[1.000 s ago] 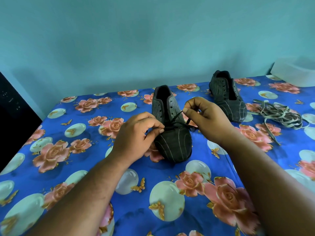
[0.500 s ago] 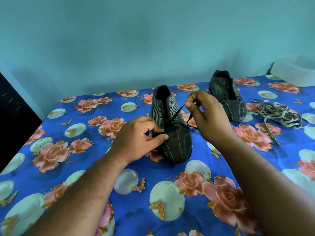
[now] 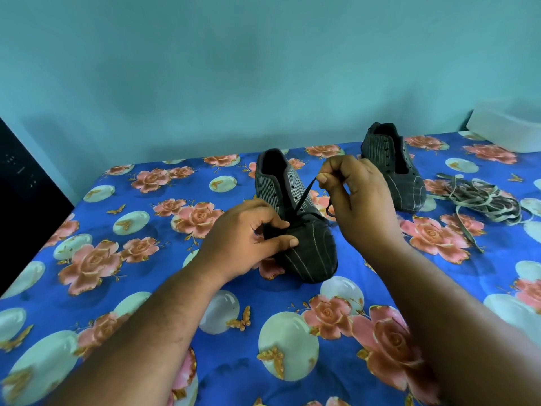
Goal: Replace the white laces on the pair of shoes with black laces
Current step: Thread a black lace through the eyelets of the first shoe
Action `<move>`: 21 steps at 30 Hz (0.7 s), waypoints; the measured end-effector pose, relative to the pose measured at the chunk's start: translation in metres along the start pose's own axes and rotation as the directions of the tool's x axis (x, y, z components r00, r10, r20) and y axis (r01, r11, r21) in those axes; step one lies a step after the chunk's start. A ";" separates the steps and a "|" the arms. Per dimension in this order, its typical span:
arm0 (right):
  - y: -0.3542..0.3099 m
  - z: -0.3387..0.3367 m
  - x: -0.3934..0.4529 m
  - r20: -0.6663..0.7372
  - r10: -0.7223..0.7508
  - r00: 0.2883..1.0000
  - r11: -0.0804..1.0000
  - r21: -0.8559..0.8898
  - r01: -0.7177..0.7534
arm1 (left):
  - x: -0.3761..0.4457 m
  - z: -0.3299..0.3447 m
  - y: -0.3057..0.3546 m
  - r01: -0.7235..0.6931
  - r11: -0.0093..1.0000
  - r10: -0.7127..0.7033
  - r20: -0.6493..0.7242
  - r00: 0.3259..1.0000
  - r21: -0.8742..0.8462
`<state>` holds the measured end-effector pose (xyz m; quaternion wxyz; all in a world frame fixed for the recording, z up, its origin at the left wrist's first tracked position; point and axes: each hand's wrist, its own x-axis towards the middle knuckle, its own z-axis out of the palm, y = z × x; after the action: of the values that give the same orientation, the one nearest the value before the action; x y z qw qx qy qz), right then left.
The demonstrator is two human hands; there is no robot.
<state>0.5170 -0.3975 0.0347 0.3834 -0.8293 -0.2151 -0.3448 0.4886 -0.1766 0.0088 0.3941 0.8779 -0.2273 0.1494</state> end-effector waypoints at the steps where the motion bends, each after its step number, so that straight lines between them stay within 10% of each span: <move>1: -0.004 -0.001 0.000 0.020 -0.004 1.000 0.999 0.043 0.003 | -0.001 0.001 0.000 0.018 1.000 -0.018 -0.019 1.000 -0.007; 10: -0.040 -0.020 0.003 0.381 0.011 0.924 0.677 0.678 -0.288 | -0.001 0.002 0.019 0.084 0.953 -0.093 -0.019 0.995 -0.292; 14: -0.014 -0.021 0.011 0.335 0.277 0.901 0.827 0.394 -0.401 | -0.001 -0.010 0.028 0.132 0.811 -0.192 -0.045 0.980 -0.571; 17: 0.008 -0.015 0.007 0.488 0.258 0.833 0.955 0.001 -0.297 | 0.008 -0.022 0.039 0.080 0.699 -0.235 -0.123 0.964 -0.710; 21: 0.010 -0.011 0.006 0.587 0.198 0.785 0.979 -0.074 -0.191 | 0.016 -0.041 0.053 0.051 0.592 -0.278 -0.145 0.950 -0.804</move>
<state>0.5229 -0.4123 0.0395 0.3261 -0.9151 -0.2354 -0.0294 0.4717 -0.1807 0.0756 0.7790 0.6029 -0.1342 0.1076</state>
